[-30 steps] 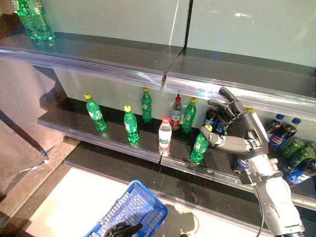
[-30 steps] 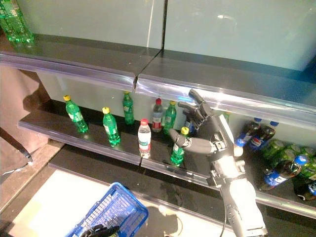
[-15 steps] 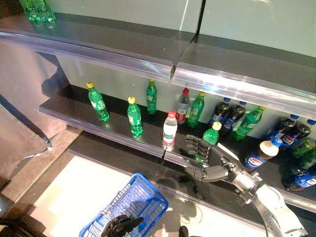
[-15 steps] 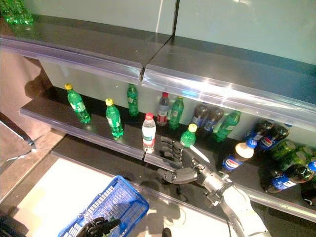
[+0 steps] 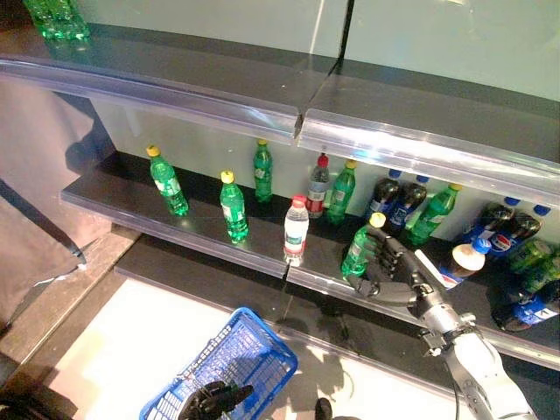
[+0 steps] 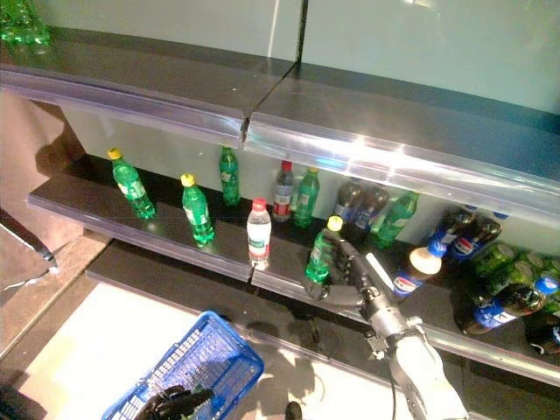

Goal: Pick up the drink and place into the basket.

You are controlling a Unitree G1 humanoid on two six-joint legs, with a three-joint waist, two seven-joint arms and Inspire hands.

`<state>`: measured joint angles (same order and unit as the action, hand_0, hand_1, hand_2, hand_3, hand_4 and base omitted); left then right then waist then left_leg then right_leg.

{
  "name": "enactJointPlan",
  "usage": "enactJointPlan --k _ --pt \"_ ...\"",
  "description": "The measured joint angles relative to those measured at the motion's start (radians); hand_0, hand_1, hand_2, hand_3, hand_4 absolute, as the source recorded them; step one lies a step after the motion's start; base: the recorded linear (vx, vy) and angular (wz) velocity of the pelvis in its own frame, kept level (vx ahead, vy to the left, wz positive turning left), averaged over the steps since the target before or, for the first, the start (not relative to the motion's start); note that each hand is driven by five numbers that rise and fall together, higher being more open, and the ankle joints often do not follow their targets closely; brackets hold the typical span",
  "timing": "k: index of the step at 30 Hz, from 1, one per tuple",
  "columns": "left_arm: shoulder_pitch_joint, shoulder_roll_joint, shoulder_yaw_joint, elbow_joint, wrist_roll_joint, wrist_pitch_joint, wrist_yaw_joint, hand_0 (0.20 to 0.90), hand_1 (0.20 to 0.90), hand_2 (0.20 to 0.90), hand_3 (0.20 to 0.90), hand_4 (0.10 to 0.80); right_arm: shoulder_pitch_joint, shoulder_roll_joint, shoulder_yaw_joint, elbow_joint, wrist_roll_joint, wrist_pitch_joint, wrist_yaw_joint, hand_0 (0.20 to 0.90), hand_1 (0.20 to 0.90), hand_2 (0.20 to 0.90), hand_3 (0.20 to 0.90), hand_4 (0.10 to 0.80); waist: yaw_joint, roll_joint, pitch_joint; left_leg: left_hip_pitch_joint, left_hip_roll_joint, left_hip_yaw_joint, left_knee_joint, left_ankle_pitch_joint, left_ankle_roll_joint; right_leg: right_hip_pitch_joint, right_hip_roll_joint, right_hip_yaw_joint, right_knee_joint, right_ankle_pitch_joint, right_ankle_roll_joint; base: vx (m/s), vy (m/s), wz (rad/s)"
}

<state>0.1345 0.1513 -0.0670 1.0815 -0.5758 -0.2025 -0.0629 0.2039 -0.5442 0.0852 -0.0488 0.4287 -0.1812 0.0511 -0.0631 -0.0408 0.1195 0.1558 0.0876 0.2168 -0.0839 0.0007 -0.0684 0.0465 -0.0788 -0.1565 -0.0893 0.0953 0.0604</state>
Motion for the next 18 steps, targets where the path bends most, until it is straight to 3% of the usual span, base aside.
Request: enactJointPlan --k 18 --pt "0.0 -0.009 -0.002 -0.002 0.0 -0.001 0.007 0.3 0.3 0.3 0.2 0.1 0.011 0.046 -0.005 0.008 -0.006 -0.065 -0.177 0.9 0.9 0.9 0.9 0.8 0.004 0.008 0.005 0.001 0.0 0.0 0.0 0.0 0.0 0.001 0.0 0.0 0.005 0.0 0.0 0.002 0.001 0.0"
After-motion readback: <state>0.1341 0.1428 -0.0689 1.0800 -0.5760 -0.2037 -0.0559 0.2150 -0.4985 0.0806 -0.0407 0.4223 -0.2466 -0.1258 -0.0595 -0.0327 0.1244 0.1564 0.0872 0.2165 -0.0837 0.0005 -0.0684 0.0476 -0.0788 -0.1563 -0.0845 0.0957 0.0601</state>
